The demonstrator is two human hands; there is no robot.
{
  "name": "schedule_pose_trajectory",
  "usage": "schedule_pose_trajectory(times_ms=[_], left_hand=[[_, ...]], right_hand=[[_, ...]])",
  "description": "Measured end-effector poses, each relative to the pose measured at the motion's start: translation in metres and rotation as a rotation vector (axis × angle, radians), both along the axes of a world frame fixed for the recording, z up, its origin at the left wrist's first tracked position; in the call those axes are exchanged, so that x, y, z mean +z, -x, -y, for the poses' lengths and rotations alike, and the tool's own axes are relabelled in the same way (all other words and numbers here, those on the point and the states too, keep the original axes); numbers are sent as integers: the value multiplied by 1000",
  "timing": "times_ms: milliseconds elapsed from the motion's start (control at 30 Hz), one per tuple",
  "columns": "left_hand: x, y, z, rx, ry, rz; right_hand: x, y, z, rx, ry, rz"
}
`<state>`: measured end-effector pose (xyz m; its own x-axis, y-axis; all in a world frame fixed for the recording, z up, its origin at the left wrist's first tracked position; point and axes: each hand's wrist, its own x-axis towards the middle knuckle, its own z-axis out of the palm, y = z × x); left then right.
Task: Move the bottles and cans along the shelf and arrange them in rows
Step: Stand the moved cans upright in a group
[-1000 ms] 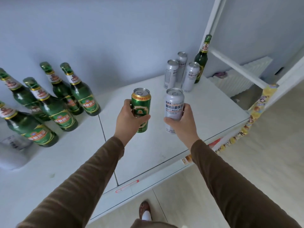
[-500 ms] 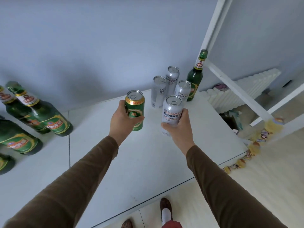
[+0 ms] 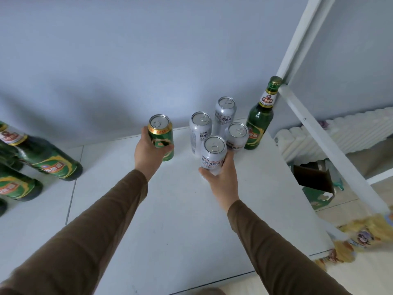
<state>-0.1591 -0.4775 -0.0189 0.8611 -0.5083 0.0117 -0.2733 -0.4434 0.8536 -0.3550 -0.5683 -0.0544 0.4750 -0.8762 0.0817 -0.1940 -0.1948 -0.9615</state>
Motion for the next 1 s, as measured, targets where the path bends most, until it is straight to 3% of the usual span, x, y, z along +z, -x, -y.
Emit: schedule_pose_trajectory(times_ms=[600, 867, 1000], left_hand=[[-15, -16, 16, -29, 12, -37], [-22, -12, -26, -93, -78, -50], [-23, -1, -64, -147, -171, 27]], right_hand=[[-13, -10, 1, 41, -26, -56], [-28, 13, -20, 23, -67, -163], [-27, 24, -44, -45, -41, -229]])
